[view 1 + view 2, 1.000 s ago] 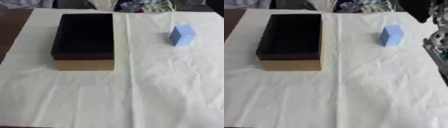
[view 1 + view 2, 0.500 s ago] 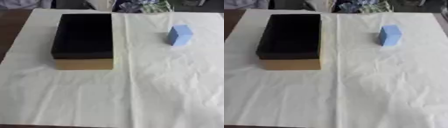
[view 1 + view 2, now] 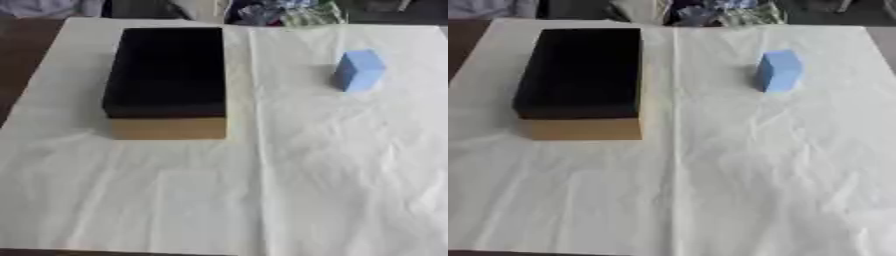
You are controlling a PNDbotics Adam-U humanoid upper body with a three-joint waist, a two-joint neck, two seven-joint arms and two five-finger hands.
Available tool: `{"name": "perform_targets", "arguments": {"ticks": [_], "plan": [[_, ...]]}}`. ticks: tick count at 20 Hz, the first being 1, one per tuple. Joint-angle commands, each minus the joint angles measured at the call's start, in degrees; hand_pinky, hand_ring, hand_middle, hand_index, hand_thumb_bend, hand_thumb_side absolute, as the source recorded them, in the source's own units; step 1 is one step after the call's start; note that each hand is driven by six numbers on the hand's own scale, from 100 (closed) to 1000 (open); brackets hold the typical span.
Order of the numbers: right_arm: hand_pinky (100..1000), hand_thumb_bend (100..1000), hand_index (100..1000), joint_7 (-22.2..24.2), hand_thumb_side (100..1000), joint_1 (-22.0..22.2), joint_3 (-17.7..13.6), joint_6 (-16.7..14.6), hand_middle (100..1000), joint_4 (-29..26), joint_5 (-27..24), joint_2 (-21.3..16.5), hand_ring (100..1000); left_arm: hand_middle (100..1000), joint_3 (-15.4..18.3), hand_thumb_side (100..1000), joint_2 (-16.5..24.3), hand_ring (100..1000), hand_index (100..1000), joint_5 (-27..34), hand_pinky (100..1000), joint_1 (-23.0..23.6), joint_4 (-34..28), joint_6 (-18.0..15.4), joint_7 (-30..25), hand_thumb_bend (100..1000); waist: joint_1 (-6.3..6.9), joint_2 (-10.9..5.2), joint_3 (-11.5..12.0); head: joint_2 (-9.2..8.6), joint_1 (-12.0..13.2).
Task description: Pick up objects on the table and place them in the box.
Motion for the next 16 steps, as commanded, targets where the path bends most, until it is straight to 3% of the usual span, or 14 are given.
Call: {"name": "perform_targets", "arguments": {"ticks": [1, 3, 6, 16], "plan": [[937, 100, 950, 4.8, 322, -1.3, -0.5, -2.0, 898, 0.9, 1.8, -1.6, 946, 694, -0.1, 672, 1.2, 597, 867, 0.0, 1000, -0.1, -1.1, 0.0, -0.3, 100, 0.06, -1.09, 0.0, -0.4, 0.0], [940, 100, 954, 7.5, 297, -1.6, -0.4, -3.0, 901, 1.2, 2.6, -1.7, 949, 694, -0.1, 672, 1.2, 597, 867, 0.0, 1000, -0.1, -1.1, 0.0, -0.3, 100, 0.09, -0.99, 0.0, -0.59, -0.1], [948, 185, 964, 10.9, 247, -2.0, 0.0, -4.2, 905, 1.8, 3.8, -1.7, 956, 695, -0.1, 672, 1.1, 597, 867, -0.1, 1000, -0.1, -1.1, 0.1, -0.4, 100, 0.11, -0.8, 0.0, -0.82, -0.1], [975, 339, 974, 21.3, 143, -4.1, 2.6, -5.8, 935, 4.4, 6.5, -1.3, 984, 696, -0.3, 672, 1.0, 596, 868, -0.1, 1000, 0.0, -1.1, 0.4, -0.7, 100, 0.05, -0.59, 0.1, -1.09, -0.4]]}}
